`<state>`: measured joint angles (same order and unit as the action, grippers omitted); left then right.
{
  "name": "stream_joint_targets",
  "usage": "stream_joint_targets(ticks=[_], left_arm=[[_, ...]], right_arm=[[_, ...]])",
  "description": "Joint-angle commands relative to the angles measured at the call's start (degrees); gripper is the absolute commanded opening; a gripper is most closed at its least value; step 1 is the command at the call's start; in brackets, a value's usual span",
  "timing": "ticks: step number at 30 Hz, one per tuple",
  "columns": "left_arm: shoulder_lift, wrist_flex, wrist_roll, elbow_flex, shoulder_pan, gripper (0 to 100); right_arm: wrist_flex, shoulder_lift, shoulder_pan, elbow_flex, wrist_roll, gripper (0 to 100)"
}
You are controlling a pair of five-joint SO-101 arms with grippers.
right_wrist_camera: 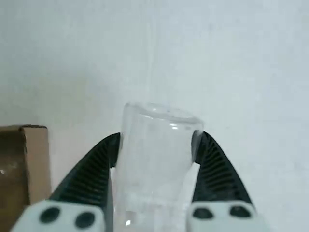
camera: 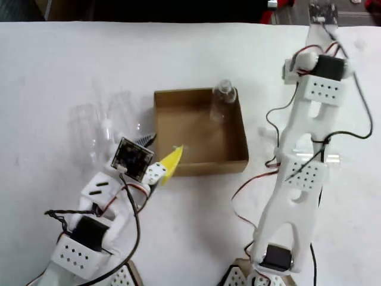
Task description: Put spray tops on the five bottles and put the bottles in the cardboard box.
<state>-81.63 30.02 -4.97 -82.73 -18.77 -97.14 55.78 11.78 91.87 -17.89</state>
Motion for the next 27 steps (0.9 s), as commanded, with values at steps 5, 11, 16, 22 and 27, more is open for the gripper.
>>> stream_joint_targets(ticks=[5,11,16,22,27], left_arm=[[-0.9,-1.4,-0.5,0.4,0.4,21],[-0.9,-1.4,-0.5,0.4,0.4,21],[-0.7,-1.4,-0.5,0.4,0.3,21],[-0.7,-1.4,-0.5,0.4,0.0,21],[-0.7,-1.4,-0.5,0.4,0.0,21]], right_arm=[[-1.5,-11.2,8.4,1.0,-24.4,1.6],[-1.4,-11.9,17.7,0.6,-45.5,1.6],[-1.2,-3.7,25.4,1.0,-60.9,1.6],[6.0,9.7,29.4,1.1,-65.5,1.6],[7.4,16.0,29.2,3.8,-65.1,1.6]])
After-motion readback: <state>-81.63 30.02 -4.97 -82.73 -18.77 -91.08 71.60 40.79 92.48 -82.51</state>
